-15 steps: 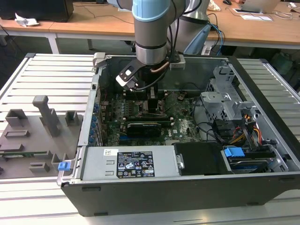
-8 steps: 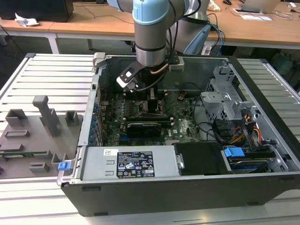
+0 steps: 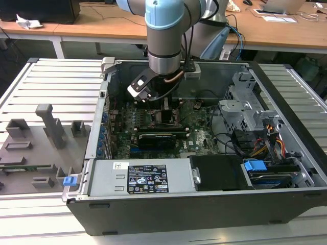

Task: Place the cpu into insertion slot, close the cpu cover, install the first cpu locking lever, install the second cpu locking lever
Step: 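Place the cpu into insertion slot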

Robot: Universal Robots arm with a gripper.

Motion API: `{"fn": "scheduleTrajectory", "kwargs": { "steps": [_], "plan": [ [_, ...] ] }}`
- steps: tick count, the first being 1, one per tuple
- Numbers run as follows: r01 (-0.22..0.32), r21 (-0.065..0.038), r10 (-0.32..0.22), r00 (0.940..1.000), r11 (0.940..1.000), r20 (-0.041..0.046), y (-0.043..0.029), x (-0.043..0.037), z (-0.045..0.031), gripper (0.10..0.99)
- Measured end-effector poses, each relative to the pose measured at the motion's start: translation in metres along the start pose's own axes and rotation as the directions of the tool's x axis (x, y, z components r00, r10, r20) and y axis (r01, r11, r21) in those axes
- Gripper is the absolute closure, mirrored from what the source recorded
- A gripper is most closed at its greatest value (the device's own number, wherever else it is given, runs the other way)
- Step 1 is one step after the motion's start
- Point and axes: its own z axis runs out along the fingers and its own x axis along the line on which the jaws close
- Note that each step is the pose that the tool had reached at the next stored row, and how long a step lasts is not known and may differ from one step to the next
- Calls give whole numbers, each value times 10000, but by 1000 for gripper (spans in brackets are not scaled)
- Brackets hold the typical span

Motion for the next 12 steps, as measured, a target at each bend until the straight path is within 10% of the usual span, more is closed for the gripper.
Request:
{"fn": "scheduleTrajectory", "kwargs": {
  "steps": [12],
  "plan": [
    [7,-2,-7,10000,10000,76,0,16,-4,471]
  ]
}}
